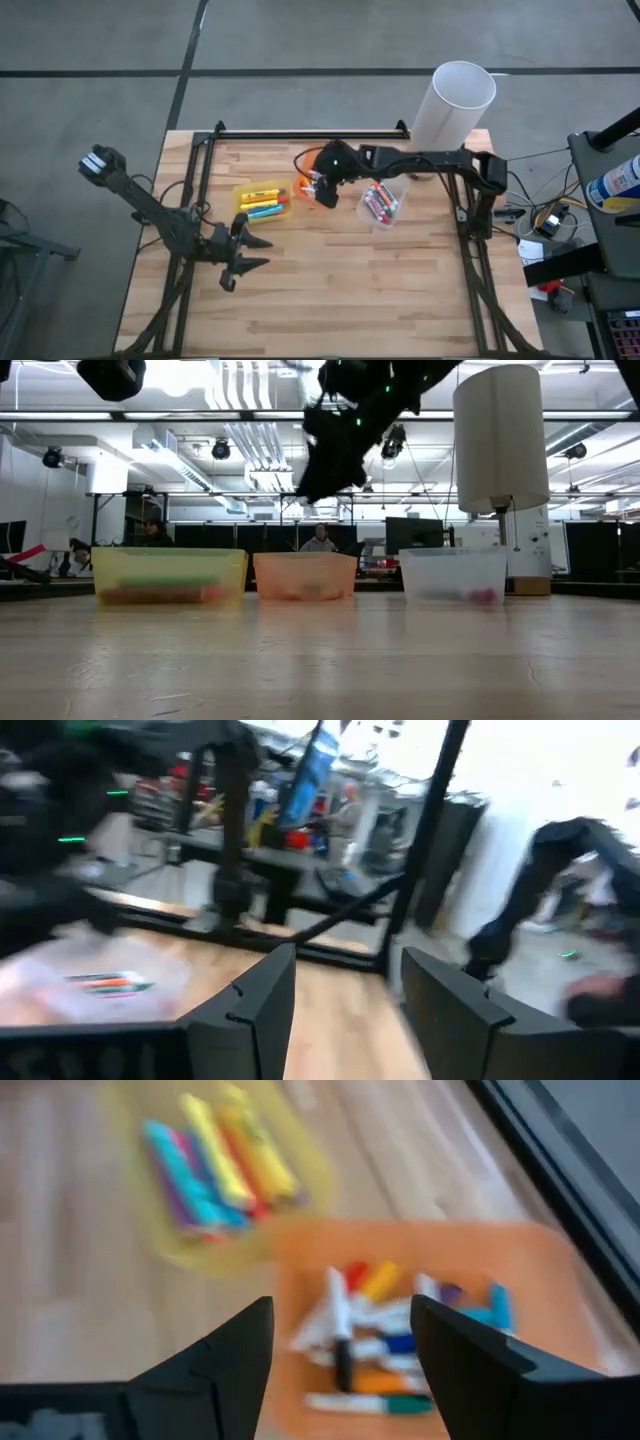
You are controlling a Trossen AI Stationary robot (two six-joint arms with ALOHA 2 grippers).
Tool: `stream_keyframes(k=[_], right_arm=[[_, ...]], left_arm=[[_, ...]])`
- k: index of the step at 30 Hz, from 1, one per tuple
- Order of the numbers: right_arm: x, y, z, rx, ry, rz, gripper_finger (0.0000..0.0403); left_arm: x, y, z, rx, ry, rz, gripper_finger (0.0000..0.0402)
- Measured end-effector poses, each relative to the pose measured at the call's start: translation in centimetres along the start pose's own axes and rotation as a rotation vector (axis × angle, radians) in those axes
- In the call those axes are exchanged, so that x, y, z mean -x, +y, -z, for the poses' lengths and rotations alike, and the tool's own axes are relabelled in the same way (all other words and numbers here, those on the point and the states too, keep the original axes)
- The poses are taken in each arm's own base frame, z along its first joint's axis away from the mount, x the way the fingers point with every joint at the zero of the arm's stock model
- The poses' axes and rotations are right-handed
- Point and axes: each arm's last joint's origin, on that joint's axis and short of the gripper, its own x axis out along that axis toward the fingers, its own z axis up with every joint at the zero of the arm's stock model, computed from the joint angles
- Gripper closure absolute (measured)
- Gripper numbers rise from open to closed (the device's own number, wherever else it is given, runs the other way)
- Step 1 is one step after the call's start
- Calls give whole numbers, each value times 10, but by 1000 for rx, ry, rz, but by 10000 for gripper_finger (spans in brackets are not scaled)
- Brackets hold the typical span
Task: Pick & Place Markers
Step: Return to Home Position
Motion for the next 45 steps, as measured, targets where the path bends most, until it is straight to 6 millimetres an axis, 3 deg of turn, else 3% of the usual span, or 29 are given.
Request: stream_keyframes(k=[6,12,18,24,31,38,45], right_arm=[[14,53,3,111,-65,-111,185],[23,108,23,224,-246,-241,188],[52,133,53,283,-457,-350,188],[78,130,97,317,-543,-408,187],[101,104,137,271,-602,-397,186],[119,71,174,231,-564,-193,186],[140,54,204,222,-670,-307,186]], left_arm=[[7,13,-3,0,9,-57,223],[7,33,9,11,91,169,223],[18,58,18,-17,46,-40,223],[35,66,18,-43,-5,-35,223],[47,71,17,-62,10,-63,223],[60,75,9,-59,-16,-65,223],[72,79,5,-71,-21,-85,223]])
